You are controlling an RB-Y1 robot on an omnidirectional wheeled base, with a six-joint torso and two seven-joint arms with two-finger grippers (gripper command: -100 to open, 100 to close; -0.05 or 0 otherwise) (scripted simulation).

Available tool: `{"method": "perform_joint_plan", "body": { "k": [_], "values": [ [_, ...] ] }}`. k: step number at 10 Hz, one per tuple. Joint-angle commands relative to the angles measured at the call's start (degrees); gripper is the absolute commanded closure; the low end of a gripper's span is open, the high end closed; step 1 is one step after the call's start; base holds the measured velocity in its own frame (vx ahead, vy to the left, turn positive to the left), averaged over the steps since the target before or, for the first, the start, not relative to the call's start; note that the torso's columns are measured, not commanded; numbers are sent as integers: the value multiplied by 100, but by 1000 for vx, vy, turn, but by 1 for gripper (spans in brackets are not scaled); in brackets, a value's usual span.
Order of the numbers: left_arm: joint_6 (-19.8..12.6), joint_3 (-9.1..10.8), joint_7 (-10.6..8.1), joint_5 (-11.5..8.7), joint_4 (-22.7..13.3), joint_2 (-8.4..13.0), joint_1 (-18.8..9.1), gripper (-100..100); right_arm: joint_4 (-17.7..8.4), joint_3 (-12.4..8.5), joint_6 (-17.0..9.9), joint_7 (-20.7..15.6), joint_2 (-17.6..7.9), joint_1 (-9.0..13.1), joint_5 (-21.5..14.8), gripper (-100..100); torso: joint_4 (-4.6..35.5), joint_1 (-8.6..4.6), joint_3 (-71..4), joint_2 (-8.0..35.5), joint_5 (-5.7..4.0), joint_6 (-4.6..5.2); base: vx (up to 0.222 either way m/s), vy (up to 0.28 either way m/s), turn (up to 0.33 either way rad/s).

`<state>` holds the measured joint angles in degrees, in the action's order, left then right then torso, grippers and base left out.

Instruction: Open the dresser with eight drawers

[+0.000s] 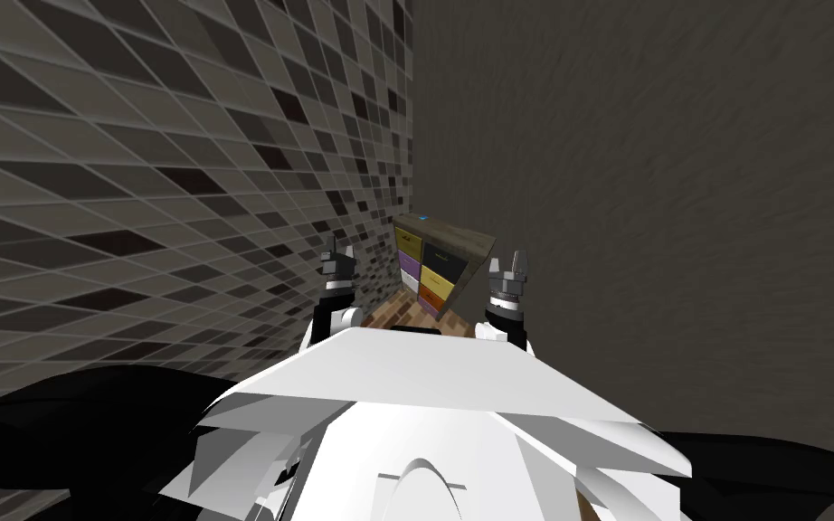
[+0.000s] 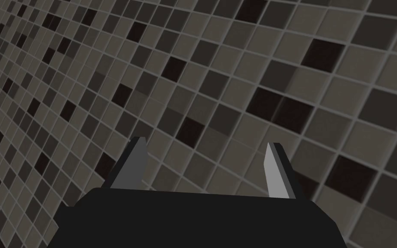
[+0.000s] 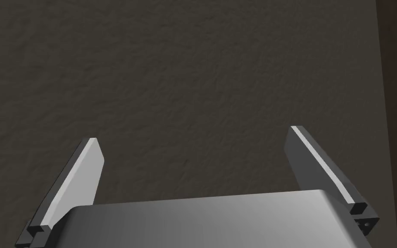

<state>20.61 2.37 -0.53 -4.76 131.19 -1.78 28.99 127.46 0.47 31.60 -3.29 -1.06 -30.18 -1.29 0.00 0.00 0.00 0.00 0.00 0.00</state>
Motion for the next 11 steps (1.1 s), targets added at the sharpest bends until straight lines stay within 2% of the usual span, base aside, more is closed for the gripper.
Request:
{"method": "perform_joint_plan", "body": {
  "k": [1, 9, 10, 11],
  "values": [
    [0, 0, 0, 0, 0, 0, 0, 0, 0, 0, 0, 0, 0, 0, 0, 0, 235, 0, -467, 232, 0, 0, 0, 0, 0],
    [1, 0, 0, 0, 2, 0, 0, 0, 2, 0, 1, 0, 0, 0, 0, 0, 3537, 0, -7073, 3539, 0, 0, 0, 0, 0],
    [1, 0, 0, 0, 2, 0, 0, 0, -79, 11, -59, -33, -182, 19, -30, -100, 3960, 0, -7919, 3962, 0, 0, 4, 19, 77],
    [0, 0, 0, 0, 0, 0, 0, 0, -160, 22, -118, -65, -313, 37, -61, -100, 4149, 5, -8313, 4155, 1, -2, -7, 39, 102]
  ]
}}
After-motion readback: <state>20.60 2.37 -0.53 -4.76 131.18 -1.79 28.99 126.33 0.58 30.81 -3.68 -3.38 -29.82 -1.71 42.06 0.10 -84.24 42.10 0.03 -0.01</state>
